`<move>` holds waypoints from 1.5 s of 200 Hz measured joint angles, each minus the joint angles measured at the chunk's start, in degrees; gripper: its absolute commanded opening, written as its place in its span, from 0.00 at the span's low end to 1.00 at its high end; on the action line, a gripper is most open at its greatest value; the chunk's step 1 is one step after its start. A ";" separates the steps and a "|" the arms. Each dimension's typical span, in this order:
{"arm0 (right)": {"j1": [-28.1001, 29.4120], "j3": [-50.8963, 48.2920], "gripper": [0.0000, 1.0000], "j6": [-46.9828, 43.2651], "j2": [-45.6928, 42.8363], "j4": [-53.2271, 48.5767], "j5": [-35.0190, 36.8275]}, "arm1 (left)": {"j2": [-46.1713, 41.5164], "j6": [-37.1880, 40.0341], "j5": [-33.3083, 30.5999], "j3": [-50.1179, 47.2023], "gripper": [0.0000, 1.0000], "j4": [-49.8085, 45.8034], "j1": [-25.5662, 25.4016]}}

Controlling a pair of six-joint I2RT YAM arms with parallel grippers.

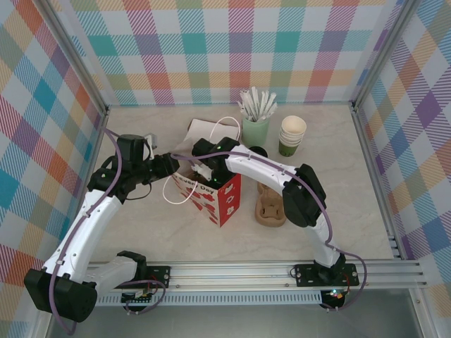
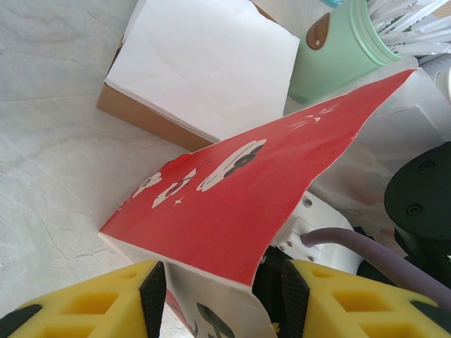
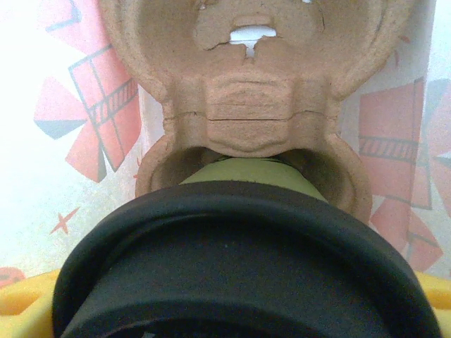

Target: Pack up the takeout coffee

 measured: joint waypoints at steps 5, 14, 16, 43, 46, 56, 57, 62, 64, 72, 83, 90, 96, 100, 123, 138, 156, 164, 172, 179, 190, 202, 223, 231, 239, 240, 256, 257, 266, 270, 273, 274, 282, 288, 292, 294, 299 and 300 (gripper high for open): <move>0.00 0.00 0.82 0.00 0.00 0.00 -0.02 | 0.00 0.00 0.00 0.00 0.49 0.00 0.00; 0.00 0.00 0.82 -0.02 0.00 0.00 -0.02 | 0.00 0.02 0.00 0.00 0.49 -0.02 0.00; 0.00 0.00 0.82 0.00 0.00 0.00 -0.02 | 0.00 0.02 0.00 0.00 0.49 -0.02 0.00; 0.00 0.00 0.82 -0.02 0.00 0.00 -0.09 | 0.00 0.02 -0.02 0.00 0.49 0.00 0.02; 0.00 0.00 0.82 -0.02 0.00 0.00 -0.11 | 0.00 0.04 0.00 0.00 0.49 0.00 0.00; 0.00 0.00 0.82 -0.04 0.00 0.00 -0.13 | 0.00 0.04 -0.02 0.00 0.49 0.00 0.02; 0.00 0.00 0.82 -0.02 0.00 0.00 -0.13 | 0.00 0.04 -0.02 0.00 0.49 -0.02 0.00; 0.00 0.00 0.82 -0.04 0.00 0.00 -0.13 | 0.00 0.04 -0.02 0.00 0.49 -0.02 0.00; 0.00 0.00 0.82 -0.04 0.00 0.00 -0.13 | 0.00 0.04 0.00 0.00 0.49 0.00 0.00; 0.00 0.00 0.82 -0.04 0.00 0.00 -0.15 | 0.00 0.04 -0.02 0.00 0.49 -0.02 0.00; -0.04 0.00 0.82 -0.04 0.00 0.02 -0.15 | 0.02 0.09 -0.02 0.00 0.49 0.00 0.02; -0.04 0.00 0.82 -0.07 0.00 0.00 -0.17 | 0.04 0.17 -0.02 0.00 0.49 0.00 0.02; -0.04 0.00 0.82 -0.07 0.00 0.02 -0.17 | 0.07 0.20 0.00 0.00 0.49 0.02 0.00; -0.04 0.00 0.82 -0.07 0.00 0.02 -0.17 | 0.07 0.20 -0.02 0.00 0.49 0.02 0.00; -0.04 -0.09 0.82 -0.09 0.00 0.15 -0.20 | 0.09 0.20 -0.02 0.00 0.49 0.02 0.00; -0.09 -0.11 0.82 -0.11 0.00 0.17 -0.22 | 0.15 0.22 0.00 0.00 0.49 0.09 0.00; -0.11 -0.17 0.82 -0.20 0.00 0.22 -0.35 | 0.15 0.22 -0.02 0.00 0.50 0.13 0.00; -0.15 -0.26 0.82 -0.22 0.00 0.35 -0.39 | 0.15 0.22 -0.02 0.00 0.50 0.13 0.00; -0.15 -0.26 0.82 -0.22 0.00 0.39 -0.42 | 0.15 0.22 -0.02 0.00 0.50 0.13 0.00; -0.15 -0.33 0.82 -0.22 0.00 0.44 -0.44 | 0.15 0.22 -0.02 0.00 0.50 0.13 0.02; -0.17 -0.46 0.82 -0.20 0.00 0.59 -0.44 | 0.15 0.22 -0.04 0.00 0.50 0.11 0.00; -0.37 -0.52 0.82 -0.20 0.00 0.63 -0.52 | 0.15 0.22 -0.04 0.00 0.51 0.11 0.00; -0.50 -0.52 0.83 -0.20 0.00 0.66 -0.63 | 0.15 0.22 -0.11 0.00 0.51 0.13 0.02; -0.63 -0.52 0.83 -0.20 0.00 0.66 -0.63 | 0.15 0.22 -0.24 0.00 0.51 0.11 0.02; -0.70 -0.52 0.83 -0.20 0.00 0.66 -0.66 | 0.15 0.22 -0.31 0.00 0.52 0.11 0.02; -0.70 -0.52 0.83 -0.20 0.00 0.68 -0.66 | 0.15 0.22 -0.33 0.00 0.52 0.11 0.00; -0.81 -0.52 0.83 -0.20 -0.02 0.68 -0.81 | 0.15 0.22 -0.44 0.00 0.52 0.13 0.00; -0.81 -0.52 0.83 -0.20 -0.02 0.68 -0.83 | 0.15 0.22 -0.44 0.00 0.52 0.13 0.00; -0.85 -0.52 0.83 -0.20 -0.02 0.70 -0.87 | 0.15 0.22 -0.46 0.00 0.52 0.13 0.00; -0.85 -0.55 0.83 -0.20 -0.02 0.70 -0.90 | 0.15 0.22 -0.46 0.00 0.52 0.13 0.00; -0.85 -0.55 0.83 -0.20 -0.02 0.72 -0.92 | 0.15 0.22 -0.46 0.00 0.52 0.13 0.02; -0.85 -0.57 0.83 -0.22 -0.02 0.74 -0.92 | 0.15 0.22 -0.46 0.00 0.52 0.13 0.02; -0.87 -0.61 0.83 -0.20 -0.02 0.79 -0.98 | 0.15 0.22 -0.46 0.00 0.52 0.11 0.00; -0.90 -0.63 0.83 -0.22 -0.02 0.81 -1.03 | 0.15 0.22 -0.46 0.00 0.52 0.13 0.02; -0.92 -0.63 0.83 -0.20 -0.02 0.81 -1.05 | 0.15 0.22 -0.46 0.00 0.53 0.13 0.00; -0.92 -0.63 0.83 -0.22 -0.02 0.81 -1.05 | 0.15 0.22 -0.46 0.00 0.53 0.13 0.00; -0.92 -0.63 0.83 -0.22 -0.02 0.81 -1.07 | 0.15 0.22 -0.46 0.00 0.52 0.13 0.00; -0.92 -0.63 0.83 -0.20 -0.02 0.83 -1.07 | 0.15 0.22 -0.46 0.00 0.53 0.13 0.02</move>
